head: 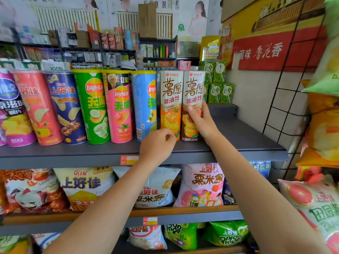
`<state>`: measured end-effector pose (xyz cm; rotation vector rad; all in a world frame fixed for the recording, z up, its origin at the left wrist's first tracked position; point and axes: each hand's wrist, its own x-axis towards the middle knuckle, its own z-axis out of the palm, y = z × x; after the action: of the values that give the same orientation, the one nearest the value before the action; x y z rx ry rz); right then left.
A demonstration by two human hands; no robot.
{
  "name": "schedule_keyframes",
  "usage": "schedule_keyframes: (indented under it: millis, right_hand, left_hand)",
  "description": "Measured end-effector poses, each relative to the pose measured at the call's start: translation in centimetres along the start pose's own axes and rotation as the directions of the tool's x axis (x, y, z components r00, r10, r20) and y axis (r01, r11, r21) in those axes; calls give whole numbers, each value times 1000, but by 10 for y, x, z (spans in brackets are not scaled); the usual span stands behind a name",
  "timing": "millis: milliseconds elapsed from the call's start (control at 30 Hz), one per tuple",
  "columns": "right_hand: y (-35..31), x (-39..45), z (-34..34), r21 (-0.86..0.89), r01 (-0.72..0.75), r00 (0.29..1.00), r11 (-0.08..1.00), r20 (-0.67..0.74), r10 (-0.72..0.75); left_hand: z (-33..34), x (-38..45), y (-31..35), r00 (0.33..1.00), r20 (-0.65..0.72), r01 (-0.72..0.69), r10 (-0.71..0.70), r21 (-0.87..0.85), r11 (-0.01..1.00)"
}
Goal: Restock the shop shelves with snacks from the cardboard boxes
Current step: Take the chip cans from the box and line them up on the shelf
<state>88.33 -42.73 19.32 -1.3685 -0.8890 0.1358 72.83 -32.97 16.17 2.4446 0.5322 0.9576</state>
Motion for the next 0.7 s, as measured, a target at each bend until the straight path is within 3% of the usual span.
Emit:
schedule_keyframes:
  millis: [200, 333, 467, 533, 567, 633, 700]
  right_hand:
    - [0, 1, 0, -36, -43, 999, 998, 3, 43]
    - [-15, -25, 1, -161, -54, 981, 986, -193, 22]
    - [-48, -94, 31, -105, 255, 884, 961, -378, -276]
    - [-54, -129, 62, -20, 362, 886, 932, -304, -351]
    - [-50, -144, 81, 31, 344, 917, 938, -228, -329]
    - [-31, -171, 126, 82, 219, 976, 972, -35, -217]
    - [2, -197, 177, 48, 40, 986, 998, 160, -47]
  left_hand:
    - [0, -1, 1, 1000, -4, -13, 13, 41, 999]
    - [-4, -12, 1, 993, -49, -114, 110, -70, 991]
    - [-18, -67, -9, 935, -206, -325, 288, -181, 928]
    - [-25, -104, -40, 947, -146, -309, 285, -183, 933]
    - [-28, -121, -64, 967, -79, -250, 241, -155, 956]
    - [-38, -154, -124, 994, 74, -82, 82, -2, 997]
    - [-53, -191, -189, 974, 192, 78, -117, 200, 977]
